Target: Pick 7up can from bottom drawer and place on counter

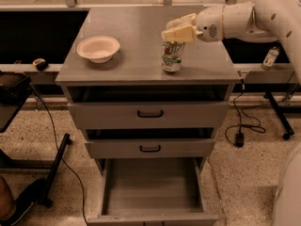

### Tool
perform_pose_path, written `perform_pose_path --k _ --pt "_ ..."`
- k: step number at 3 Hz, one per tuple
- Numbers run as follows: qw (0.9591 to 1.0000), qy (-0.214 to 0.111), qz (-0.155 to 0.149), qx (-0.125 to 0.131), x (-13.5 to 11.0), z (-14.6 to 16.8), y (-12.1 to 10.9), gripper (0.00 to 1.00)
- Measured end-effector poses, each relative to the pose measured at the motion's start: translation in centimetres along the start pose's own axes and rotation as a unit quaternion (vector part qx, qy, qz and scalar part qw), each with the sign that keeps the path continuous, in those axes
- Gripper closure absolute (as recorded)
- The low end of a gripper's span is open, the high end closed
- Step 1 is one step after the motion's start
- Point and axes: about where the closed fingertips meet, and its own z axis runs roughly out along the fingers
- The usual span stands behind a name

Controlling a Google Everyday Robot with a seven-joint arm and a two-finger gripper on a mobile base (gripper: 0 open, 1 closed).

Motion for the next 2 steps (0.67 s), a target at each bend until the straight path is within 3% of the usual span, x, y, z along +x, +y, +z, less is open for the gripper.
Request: perform_pose_path --k 1,2 --pt "1.0000 0.000 0.000 0.000 0.00 0.01 0.00 0.04" --pt "1.0000 0.000 0.000 0.000 0.00 0.01 0.00 0.00"
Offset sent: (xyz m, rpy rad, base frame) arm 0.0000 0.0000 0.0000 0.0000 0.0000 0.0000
